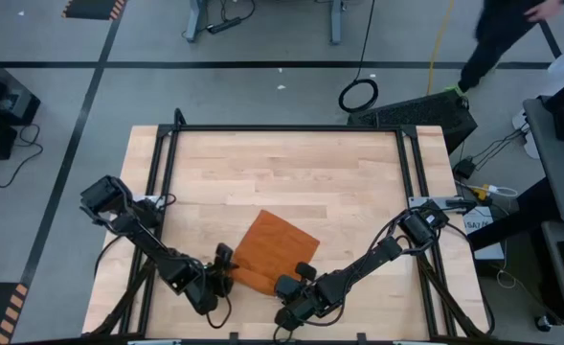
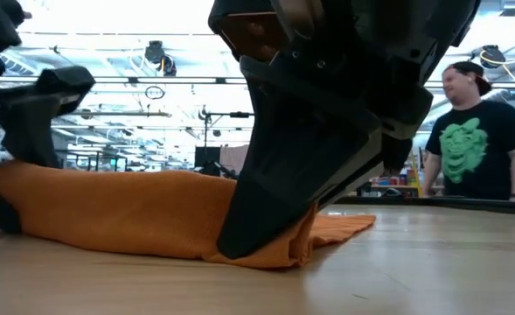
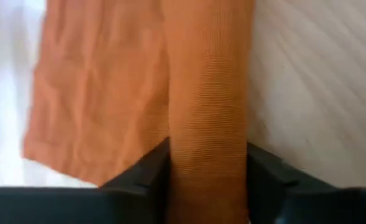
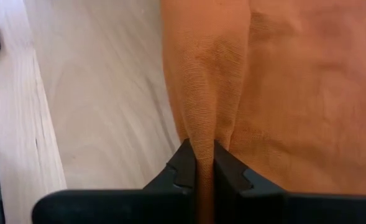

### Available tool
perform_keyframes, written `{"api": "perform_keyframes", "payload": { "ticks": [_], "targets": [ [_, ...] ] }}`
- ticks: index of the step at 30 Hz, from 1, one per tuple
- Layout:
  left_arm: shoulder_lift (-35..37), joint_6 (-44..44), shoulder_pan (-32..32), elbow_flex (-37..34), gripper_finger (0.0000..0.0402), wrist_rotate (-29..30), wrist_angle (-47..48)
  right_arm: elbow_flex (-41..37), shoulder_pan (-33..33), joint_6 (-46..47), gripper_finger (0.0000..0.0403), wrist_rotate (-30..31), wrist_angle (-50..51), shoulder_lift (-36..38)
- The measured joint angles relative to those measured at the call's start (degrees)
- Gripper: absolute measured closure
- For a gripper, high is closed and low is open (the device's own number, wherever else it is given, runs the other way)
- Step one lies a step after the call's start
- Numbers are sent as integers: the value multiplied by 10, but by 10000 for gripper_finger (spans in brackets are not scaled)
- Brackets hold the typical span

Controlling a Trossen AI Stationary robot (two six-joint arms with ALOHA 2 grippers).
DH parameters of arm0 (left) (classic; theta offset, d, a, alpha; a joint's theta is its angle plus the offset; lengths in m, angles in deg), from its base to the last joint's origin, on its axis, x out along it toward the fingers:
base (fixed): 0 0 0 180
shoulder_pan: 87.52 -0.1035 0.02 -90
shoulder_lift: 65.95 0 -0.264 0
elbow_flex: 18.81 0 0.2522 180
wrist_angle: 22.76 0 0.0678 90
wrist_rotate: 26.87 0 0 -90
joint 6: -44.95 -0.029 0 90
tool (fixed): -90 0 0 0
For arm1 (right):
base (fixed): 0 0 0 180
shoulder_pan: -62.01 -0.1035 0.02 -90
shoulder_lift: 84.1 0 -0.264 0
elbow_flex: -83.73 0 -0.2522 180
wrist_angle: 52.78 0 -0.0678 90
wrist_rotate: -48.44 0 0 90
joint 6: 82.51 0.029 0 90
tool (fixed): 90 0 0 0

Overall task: Roll towel into tight, uniform cylinder
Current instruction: Roll the brown towel

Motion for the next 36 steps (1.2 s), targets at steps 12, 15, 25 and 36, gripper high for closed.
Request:
{"api": "perform_keyframes", "payload": {
  "ticks": [12,15,25,36],
  "targets": [
    [47,124,-92,0,374,-258,-4,-4,-30,-136,275,25,23,36],
    [51,140,-124,0,372,-328,-9,-3,-51,-150,229,69,24,52],
    [51,167,-227,0,385,-475,-24,-2,-110,-209,187,276,-56,20],
    [44,182,-239,-1,382,-483,-23,-2,-85,-137,189,300,-2,-14]
  ]
}}
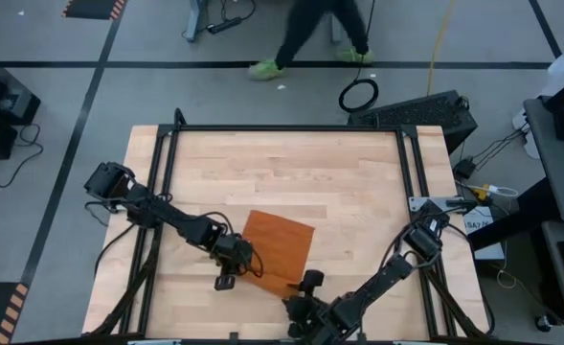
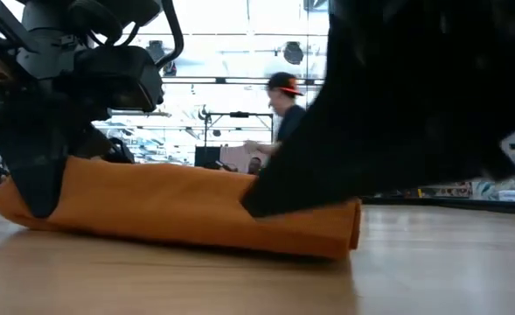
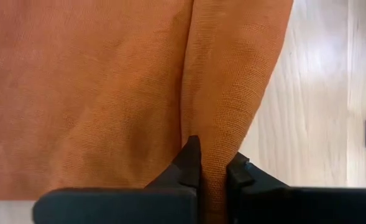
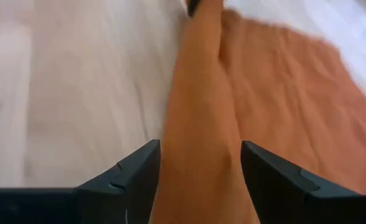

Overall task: Roll towel into tight, uniform cylinder
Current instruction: Roll the brown towel

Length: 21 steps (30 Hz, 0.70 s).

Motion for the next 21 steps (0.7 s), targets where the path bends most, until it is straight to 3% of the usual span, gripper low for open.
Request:
{"api": "perform_keyframes", "payload": {
  "ticks": [5,13,16,21],
  "targets": [
    [0,2,0,0,379,1,0,0,15,50,209,-67,36,0],
    [0,-10,18,0,372,43,0,3,40,93,338,-150,43,3],
    [0,-29,39,0,340,59,0,3,50,99,388,-181,46,5],
    [6,-31,61,0,254,83,20,3,59,99,386,-209,41,6]
  ]
}}
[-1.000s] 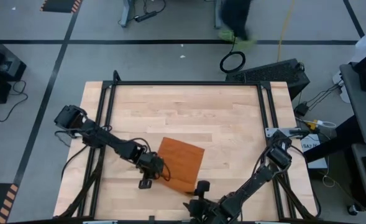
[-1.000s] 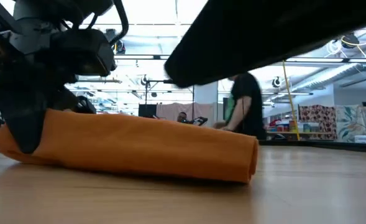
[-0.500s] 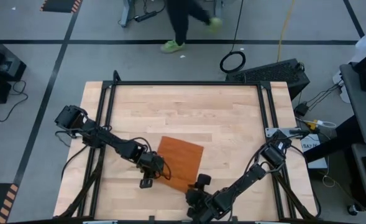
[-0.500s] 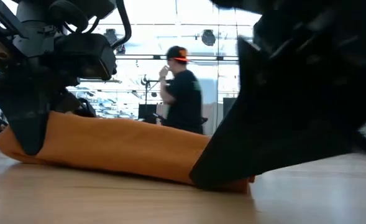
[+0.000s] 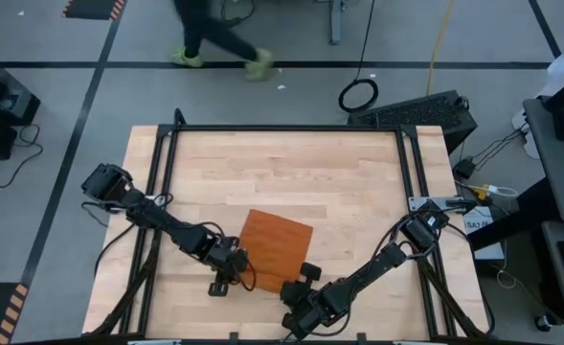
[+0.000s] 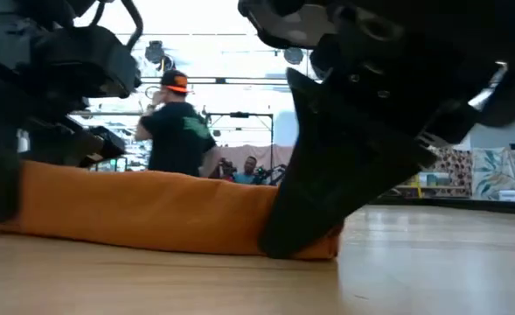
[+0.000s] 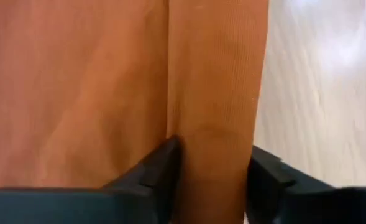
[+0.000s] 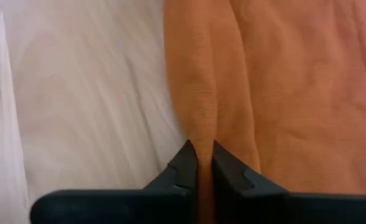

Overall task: Roll towel into tight, uniform cylinder
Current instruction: Roll the brown towel

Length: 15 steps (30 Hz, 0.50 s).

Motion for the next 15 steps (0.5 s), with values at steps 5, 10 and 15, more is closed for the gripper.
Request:
{"api": "perform_keyframes", "payload": {
  "ticks": [5,10,15],
  "targets": [
    [42,34,15,0,197,39,112,0,6,22,395,-34,-14,-1],
    [126,34,69,0,187,113,148,-1,9,47,399,-66,-21,5],
    [166,2,159,-5,187,272,103,-2,10,63,399,-95,-45,9]
  ]
}}
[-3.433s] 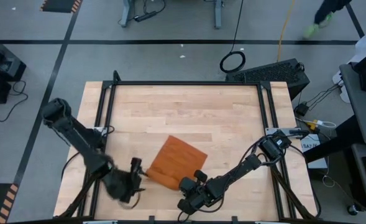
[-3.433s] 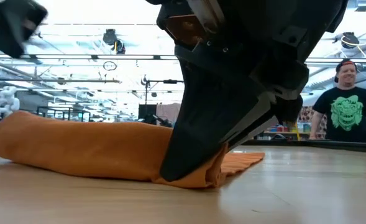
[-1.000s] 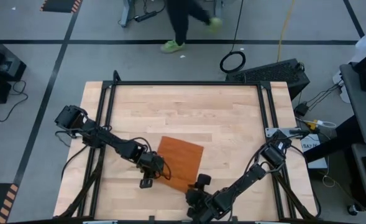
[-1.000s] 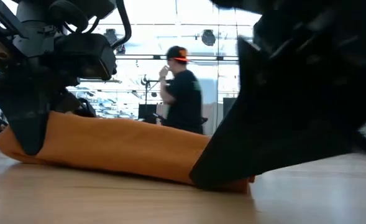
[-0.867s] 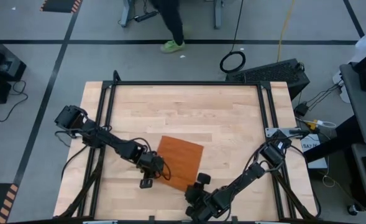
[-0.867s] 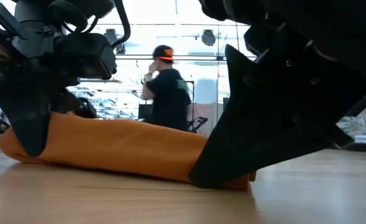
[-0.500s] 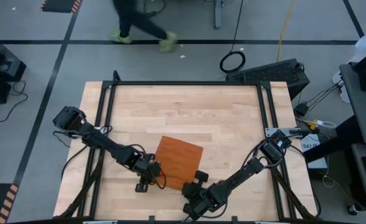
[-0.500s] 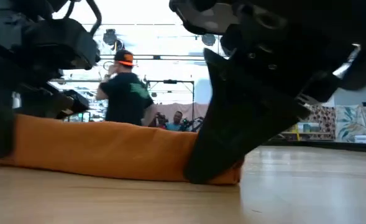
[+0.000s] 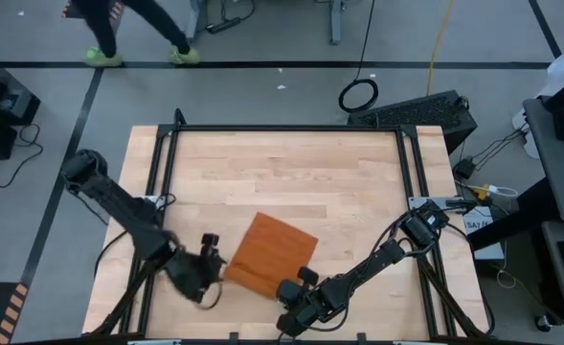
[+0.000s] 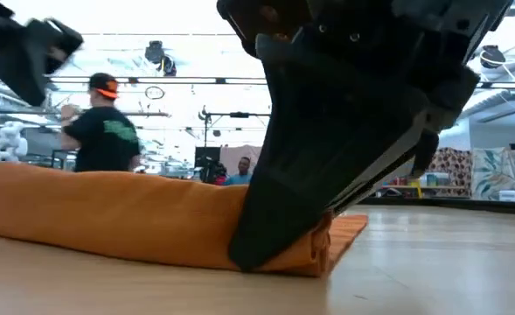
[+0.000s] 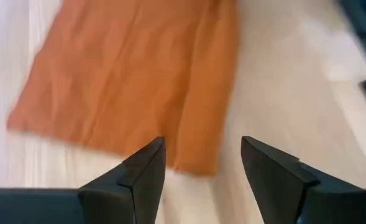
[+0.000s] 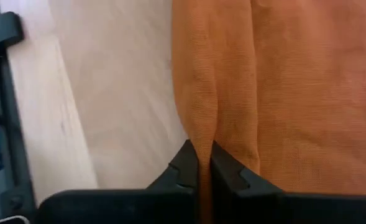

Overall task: Roll towel into tight, uniform cylinder
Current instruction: Roll the brown towel

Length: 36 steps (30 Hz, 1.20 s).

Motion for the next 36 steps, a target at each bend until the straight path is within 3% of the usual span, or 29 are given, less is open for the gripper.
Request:
{"api": "perform_keyframes", "payload": {
  "ticks": [6,10,19,26,29,36],
  "targets": [
    [-45,-71,98,-38,187,109,-137,-2,4,4,399,-21,-28,5],
    [-99,-114,126,-40,187,145,-157,-2,9,6,399,-33,-33,7],
    [-189,-152,121,-40,187,167,-188,-2,15,1,399,-46,-45,8],
    [-196,-164,117,-40,187,236,-194,-2,15,-1,399,-50,-45,9],
    [-196,-180,110,-40,187,231,-195,-2,15,-1,399,-58,-47,9],
    [-196,-182,78,-40,187,158,-193,-2,15,13,399,-57,-46,9]
  ]
}}
